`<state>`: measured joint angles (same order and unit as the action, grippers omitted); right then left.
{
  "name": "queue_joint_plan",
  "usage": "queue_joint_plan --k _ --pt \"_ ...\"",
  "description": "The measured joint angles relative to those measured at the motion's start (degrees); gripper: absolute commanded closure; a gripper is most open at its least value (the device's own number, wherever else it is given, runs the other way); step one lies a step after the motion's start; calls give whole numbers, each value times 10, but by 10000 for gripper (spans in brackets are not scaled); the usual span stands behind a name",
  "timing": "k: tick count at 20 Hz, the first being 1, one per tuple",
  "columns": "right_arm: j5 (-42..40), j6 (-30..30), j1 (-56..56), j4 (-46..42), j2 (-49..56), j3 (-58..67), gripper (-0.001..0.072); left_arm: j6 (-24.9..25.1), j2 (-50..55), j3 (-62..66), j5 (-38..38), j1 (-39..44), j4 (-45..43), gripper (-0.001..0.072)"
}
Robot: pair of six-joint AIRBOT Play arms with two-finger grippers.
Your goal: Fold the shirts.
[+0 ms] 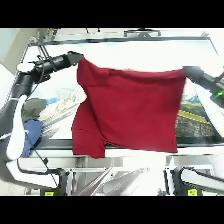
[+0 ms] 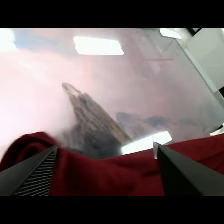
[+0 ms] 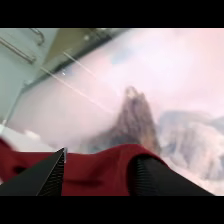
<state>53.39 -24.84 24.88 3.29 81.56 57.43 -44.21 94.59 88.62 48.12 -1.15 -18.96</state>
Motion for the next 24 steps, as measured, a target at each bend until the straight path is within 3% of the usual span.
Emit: queue_joint_plan --k 5,9,12,18,21,24 --pt "22 10 50 -3 41 32 238 -81 56 100 145 -83 -43 -7" --pt "42 -73 125 -134 -29 38 206 -175 44 108 309 -156 -171 11" --pt "73 -151 165 -254 -69 39 206 -189 23 12 368 -176 -223 12" --pt "137 -252 186 -377 -88 29 204 -137 12 -219 304 -118 -252 11" --pt "162 -301 188 -423 -89 27 204 -117 11 -263 248 -65 -255 12" --pt "170 -378 194 -525 -89 28 202 -108 10 -256 214 -24 -256 12"
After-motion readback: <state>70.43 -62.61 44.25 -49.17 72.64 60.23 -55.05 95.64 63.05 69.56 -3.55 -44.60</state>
